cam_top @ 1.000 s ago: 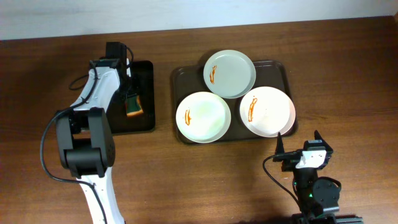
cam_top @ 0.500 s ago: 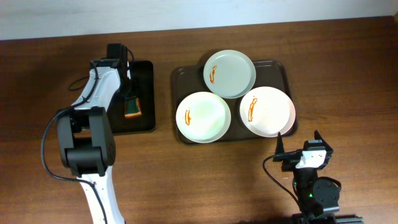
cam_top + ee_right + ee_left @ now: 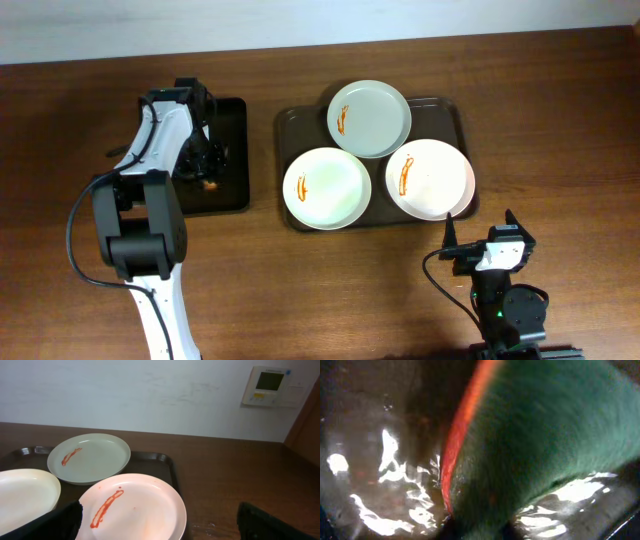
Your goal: Clean dirty plates on tray and stack at the side
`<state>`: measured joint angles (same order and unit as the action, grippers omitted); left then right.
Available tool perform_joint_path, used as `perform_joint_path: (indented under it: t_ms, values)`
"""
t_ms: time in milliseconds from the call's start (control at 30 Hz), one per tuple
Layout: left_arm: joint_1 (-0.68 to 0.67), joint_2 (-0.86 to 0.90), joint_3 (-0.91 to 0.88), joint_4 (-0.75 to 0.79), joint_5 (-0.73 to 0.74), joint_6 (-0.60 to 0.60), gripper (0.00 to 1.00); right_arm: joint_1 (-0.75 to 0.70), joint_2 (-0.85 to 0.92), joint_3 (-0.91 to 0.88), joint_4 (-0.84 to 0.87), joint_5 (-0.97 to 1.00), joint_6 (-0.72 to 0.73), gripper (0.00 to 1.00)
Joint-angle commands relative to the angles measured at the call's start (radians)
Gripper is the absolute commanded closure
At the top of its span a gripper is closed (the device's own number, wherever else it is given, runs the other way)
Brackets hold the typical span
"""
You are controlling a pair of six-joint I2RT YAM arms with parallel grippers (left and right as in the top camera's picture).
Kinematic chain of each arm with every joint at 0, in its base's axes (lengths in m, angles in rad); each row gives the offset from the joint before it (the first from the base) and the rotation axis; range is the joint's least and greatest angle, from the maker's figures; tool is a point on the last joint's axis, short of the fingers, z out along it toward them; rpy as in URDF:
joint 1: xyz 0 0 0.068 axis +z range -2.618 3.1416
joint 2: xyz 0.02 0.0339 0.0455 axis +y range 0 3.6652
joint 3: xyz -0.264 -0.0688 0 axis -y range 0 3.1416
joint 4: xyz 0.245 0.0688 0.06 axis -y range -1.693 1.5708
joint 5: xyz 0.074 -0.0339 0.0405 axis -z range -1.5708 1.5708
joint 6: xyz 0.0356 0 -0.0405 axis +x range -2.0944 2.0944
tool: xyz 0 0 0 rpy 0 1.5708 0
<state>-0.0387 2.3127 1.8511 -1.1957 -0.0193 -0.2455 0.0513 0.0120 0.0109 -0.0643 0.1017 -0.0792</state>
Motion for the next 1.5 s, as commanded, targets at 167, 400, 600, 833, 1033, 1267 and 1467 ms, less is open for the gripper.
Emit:
perform_joint_path:
  t_ms: [167,400,600,833,1033,1267,1467]
  values:
    - [0.003,0.012,-0.012,0.105,-0.005,0.015,0.0,0.007,-0.006,-0.005,-0.007,0.015,0.005,0.02]
    - [0.002,0.012,-0.012,0.18,-0.003,0.062,0.37,0.008,-0.006,-0.005,-0.007,0.015,0.005,0.02]
    - [0.003,0.01,-0.007,0.146,-0.003,0.061,1.0,0.008,-0.006,-0.005,-0.007,0.015,0.005,0.02]
    - [0.003,0.01,0.286,-0.111,0.011,0.056,1.0,0.008,-0.006,-0.005,-0.007,0.015,0.005,0.02]
    - [0.003,0.01,0.599,-0.23,0.029,0.057,1.0,0.008,-0.006,-0.005,-0.007,0.015,0.005,0.02]
    - [0.006,0.15,0.465,-0.082,-0.041,0.057,1.0,0.007,-0.006,-0.005,-0.007,0.015,0.005,0.02]
    - [0.012,0.005,0.678,-0.23,-0.022,0.057,1.0,0.008,-0.006,-0.005,-0.007,0.015,0.005,0.02]
